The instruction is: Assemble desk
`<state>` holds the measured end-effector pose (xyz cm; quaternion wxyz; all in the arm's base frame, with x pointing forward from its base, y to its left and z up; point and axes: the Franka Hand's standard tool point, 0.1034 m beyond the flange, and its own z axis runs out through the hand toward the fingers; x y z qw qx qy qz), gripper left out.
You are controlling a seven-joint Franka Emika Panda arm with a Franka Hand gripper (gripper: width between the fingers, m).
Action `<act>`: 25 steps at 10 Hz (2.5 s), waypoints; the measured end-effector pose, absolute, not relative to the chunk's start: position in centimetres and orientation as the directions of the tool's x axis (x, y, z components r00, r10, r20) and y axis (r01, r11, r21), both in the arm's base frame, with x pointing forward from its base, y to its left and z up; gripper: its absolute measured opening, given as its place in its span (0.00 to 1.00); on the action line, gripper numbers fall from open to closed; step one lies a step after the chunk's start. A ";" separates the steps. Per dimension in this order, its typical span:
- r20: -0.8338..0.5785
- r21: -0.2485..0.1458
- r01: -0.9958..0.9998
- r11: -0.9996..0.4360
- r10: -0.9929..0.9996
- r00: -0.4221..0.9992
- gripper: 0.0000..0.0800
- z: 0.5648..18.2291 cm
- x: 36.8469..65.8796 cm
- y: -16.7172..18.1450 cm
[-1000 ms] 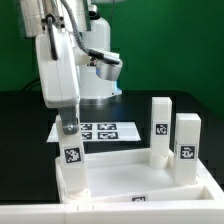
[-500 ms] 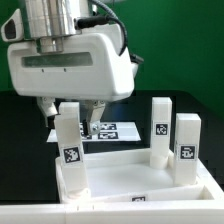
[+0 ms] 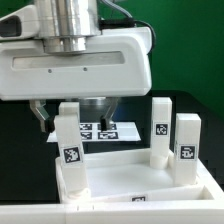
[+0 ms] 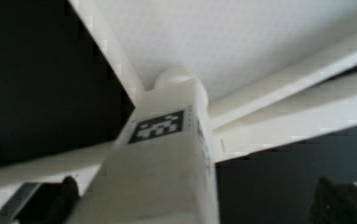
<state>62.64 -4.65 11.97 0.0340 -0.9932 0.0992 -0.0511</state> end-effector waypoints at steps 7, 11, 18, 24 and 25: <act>0.030 -0.114 -0.750 -0.651 -0.757 0.652 0.36 11.8 62.7 -4.8; -0.101 -0.103 -0.994 -0.045 -0.993 0.055 0.36 11.6 63.0 -5.3; -0.002 -0.110 -0.747 -0.656 -0.751 0.660 0.78 11.6 62.9 -4.7; 0.079 -0.066 -0.145 -0.987 -0.150 0.986 0.77 12.4 63.4 -5.2; 0.073 -0.070 -0.199 -0.978 -0.204 0.976 0.77 12.3 63.4 -5.2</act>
Offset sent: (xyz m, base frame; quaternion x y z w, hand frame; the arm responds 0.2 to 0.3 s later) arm 0.0000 0.0000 0.0000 0.0000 0.0000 0.1938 0.9810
